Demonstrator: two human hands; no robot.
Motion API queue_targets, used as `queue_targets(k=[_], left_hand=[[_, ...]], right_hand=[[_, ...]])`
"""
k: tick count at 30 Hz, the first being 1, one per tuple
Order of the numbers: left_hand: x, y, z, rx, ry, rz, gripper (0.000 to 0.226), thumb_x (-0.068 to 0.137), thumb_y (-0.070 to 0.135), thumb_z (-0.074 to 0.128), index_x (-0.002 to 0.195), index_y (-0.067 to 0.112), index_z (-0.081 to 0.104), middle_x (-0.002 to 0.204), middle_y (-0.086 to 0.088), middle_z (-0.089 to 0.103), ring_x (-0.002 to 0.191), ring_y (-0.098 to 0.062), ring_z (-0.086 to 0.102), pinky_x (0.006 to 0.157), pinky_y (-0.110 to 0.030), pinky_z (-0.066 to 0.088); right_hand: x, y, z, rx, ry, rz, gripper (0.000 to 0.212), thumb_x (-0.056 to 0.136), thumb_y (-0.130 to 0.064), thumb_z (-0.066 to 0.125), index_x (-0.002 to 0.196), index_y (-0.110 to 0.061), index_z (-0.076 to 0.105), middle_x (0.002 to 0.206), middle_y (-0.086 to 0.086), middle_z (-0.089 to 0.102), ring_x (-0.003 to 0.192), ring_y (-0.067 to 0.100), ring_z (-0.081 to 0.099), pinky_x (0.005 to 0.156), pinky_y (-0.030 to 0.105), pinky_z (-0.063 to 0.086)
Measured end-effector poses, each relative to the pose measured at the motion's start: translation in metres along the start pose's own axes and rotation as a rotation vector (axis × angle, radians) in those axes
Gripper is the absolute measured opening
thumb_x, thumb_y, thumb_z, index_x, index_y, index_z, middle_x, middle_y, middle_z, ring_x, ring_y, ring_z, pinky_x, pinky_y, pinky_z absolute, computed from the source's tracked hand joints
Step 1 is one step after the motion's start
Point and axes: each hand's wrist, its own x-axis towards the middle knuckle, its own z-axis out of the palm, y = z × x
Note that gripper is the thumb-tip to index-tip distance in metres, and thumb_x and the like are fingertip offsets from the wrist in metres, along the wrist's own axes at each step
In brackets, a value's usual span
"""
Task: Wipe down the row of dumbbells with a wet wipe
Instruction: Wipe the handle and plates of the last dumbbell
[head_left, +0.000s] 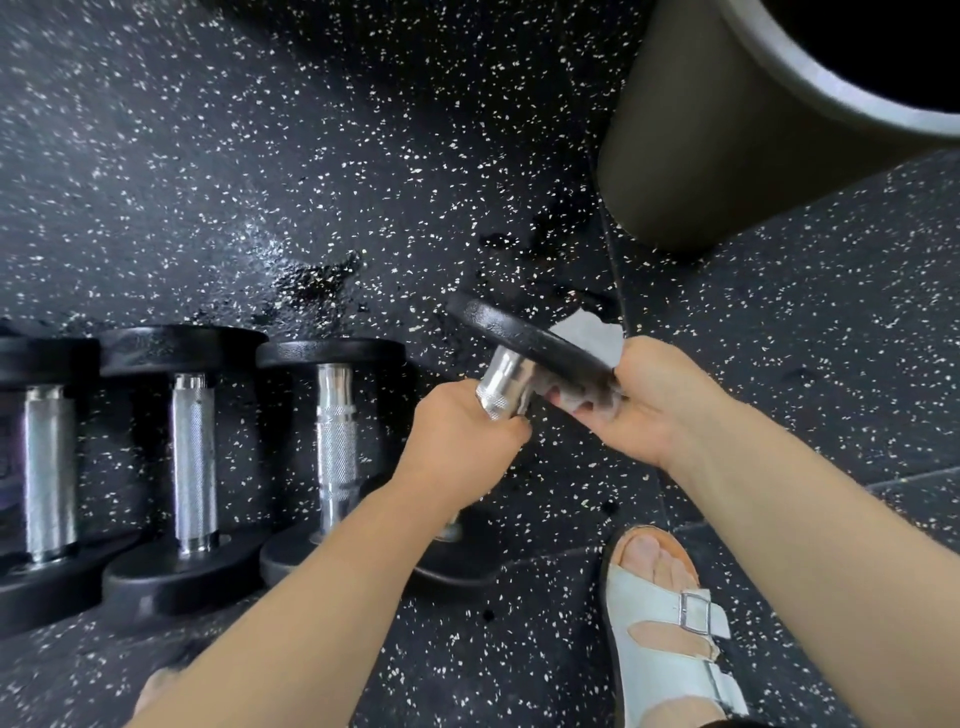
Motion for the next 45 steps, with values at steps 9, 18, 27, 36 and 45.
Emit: queue_targets(k=[9,18,27,36,45], left_hand=[[0.000,0.009,0.004,0.069,0.070,0.032,0.036,0.076,0.016,0.067,0.053,0.020,0.039,0.047,0.006,0.040,0.046,-0.019,0.036,0.053,-0.029,0.035],[0.005,-0.007,-0.011,0.165,-0.042,0.020,0.035,0.076,0.014,0.068,0.055,0.020,0.041,0.048,0.005,0.042,0.045,-0.018,0.037,0.053,-0.026,0.033],[-0.001,-0.007,-0.001,0.002,-0.046,0.002,0.041,0.075,0.008,0.066,0.050,0.022,0.036,0.035,0.012,0.033,0.037,-0.012,0.029,0.044,-0.023,0.029],[0.005,-0.011,-0.009,0.067,-0.042,0.042,0.035,0.075,0.009,0.067,0.055,0.015,0.039,0.046,0.006,0.039,0.044,-0.015,0.032,0.047,-0.024,0.030],[0.000,-0.007,-0.001,0.058,-0.055,0.054,0.040,0.071,0.013,0.066,0.047,0.022,0.035,0.041,0.011,0.033,0.045,-0.016,0.028,0.049,-0.027,0.027]], right_hand=[[0.006,0.002,-0.005,-0.062,-0.073,-0.130,0.013,0.091,-0.005,0.051,0.094,0.001,0.063,0.086,0.018,0.056,0.062,0.021,0.051,0.052,0.025,0.046],[-0.040,-0.006,0.007,-0.876,-0.316,-0.483,0.048,0.094,-0.015,0.045,0.051,-0.033,0.060,0.048,-0.010,0.051,0.047,0.011,0.049,0.065,0.021,0.047],[0.005,-0.018,0.010,-1.052,-0.393,-0.375,0.040,0.099,-0.035,0.044,0.074,-0.019,0.072,0.070,-0.014,0.066,0.063,-0.003,0.055,0.067,0.022,0.044],[-0.035,-0.013,-0.026,-0.885,-0.399,-0.445,0.028,0.096,-0.016,0.046,0.102,-0.007,0.072,0.105,0.007,0.073,0.102,0.013,0.066,0.101,0.032,0.045],[-0.008,-0.029,0.022,-0.932,-0.476,-0.498,0.042,0.097,-0.014,0.049,0.070,-0.035,0.074,0.065,-0.018,0.066,0.057,-0.006,0.057,0.058,0.012,0.043]])
